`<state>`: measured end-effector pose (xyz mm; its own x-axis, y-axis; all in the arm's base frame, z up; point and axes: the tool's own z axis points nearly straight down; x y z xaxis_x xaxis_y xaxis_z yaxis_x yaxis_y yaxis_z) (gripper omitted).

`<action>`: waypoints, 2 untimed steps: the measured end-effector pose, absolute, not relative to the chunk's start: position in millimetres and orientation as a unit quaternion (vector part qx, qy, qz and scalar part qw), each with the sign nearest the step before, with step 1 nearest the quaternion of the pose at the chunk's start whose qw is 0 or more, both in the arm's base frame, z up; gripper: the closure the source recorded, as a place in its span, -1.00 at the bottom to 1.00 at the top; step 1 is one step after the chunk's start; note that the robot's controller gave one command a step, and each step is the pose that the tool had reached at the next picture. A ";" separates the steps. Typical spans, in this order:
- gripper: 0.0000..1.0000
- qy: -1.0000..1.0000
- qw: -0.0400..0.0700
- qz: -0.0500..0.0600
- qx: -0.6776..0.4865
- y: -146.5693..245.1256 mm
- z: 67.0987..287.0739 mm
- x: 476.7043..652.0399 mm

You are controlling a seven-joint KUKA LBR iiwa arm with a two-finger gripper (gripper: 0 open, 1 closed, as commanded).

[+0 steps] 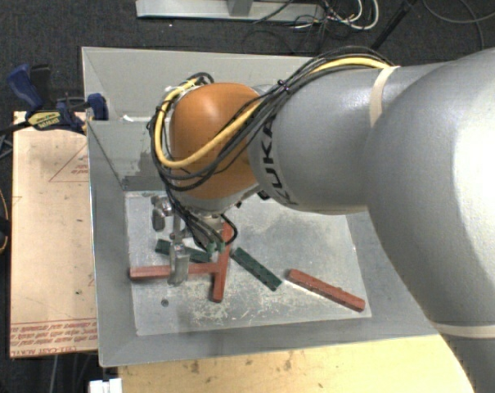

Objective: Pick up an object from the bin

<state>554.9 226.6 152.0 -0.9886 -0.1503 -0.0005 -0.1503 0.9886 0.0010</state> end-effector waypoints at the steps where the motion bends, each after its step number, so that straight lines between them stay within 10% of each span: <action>1: -1.00 1.000 0.002 0.001 -0.030 216.9 78.0 545.2; 2: 1.00 0.999 0.009 0.003 -0.032 219.9 57.0 548.2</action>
Offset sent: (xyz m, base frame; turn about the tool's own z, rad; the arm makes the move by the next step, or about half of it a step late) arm -0.0193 -0.0039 -0.0820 0.0639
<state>548.2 219.9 57.0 -0.9978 -0.0631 -0.0189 -0.0632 0.9980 0.0057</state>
